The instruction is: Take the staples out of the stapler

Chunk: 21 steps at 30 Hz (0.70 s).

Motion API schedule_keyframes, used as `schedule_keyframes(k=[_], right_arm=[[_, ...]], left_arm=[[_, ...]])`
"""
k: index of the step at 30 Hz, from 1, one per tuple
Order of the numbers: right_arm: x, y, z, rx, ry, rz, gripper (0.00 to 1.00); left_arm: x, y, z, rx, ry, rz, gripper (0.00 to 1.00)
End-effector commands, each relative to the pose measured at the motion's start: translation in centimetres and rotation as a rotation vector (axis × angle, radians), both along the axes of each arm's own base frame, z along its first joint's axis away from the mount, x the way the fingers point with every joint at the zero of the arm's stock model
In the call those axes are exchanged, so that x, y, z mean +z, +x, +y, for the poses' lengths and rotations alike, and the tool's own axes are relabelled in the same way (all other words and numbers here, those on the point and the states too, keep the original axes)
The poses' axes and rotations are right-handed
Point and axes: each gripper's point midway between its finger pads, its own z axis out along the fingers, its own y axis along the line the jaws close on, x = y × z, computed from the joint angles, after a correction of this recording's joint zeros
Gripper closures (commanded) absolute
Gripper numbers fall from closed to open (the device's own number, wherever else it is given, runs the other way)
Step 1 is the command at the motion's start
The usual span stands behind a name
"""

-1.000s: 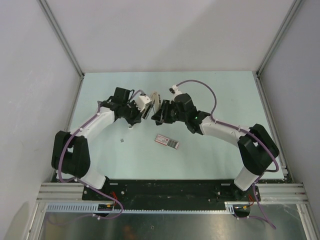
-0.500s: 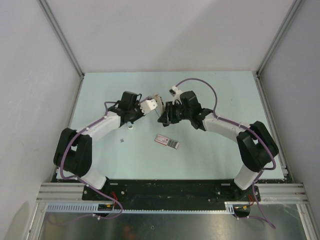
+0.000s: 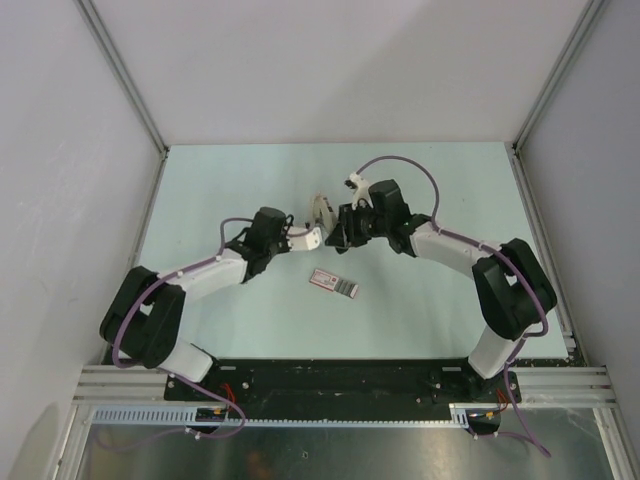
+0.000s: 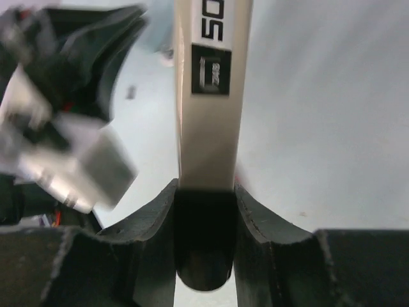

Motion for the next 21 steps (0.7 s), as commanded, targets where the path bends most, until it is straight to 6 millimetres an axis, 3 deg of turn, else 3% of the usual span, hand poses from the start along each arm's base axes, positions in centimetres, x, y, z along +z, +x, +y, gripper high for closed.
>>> schedule_keyframes(k=[1,8,14,16,21], right_arm=[[0.6,4.3,-2.5,-0.163,-0.004,-0.034,1.0],[1.3,4.7,-2.9,-0.152,0.036,-0.029,1.0],[1.9,5.2,-2.2,-0.177,0.073,-0.031,1.0],[2.5,5.4,-1.9,-0.202,0.08,-0.053,1.0],[4.4,6.0,-0.6,-0.348,0.045,-0.166,1.0]], left_arm=[[3.5,0.3,-1.6,-0.148,0.162,-0.178,1.0],[3.6,0.7,-2.4,-0.165,0.194,-0.207,1.0],[5.1,1.0,-3.7,-0.056,-0.009,-0.12,1.0],[5.6,0.5,-4.4,0.008,-0.126,-0.038,0.94],[6.6,-2.2,-6.9,0.139,-0.461,0.226,0.65]])
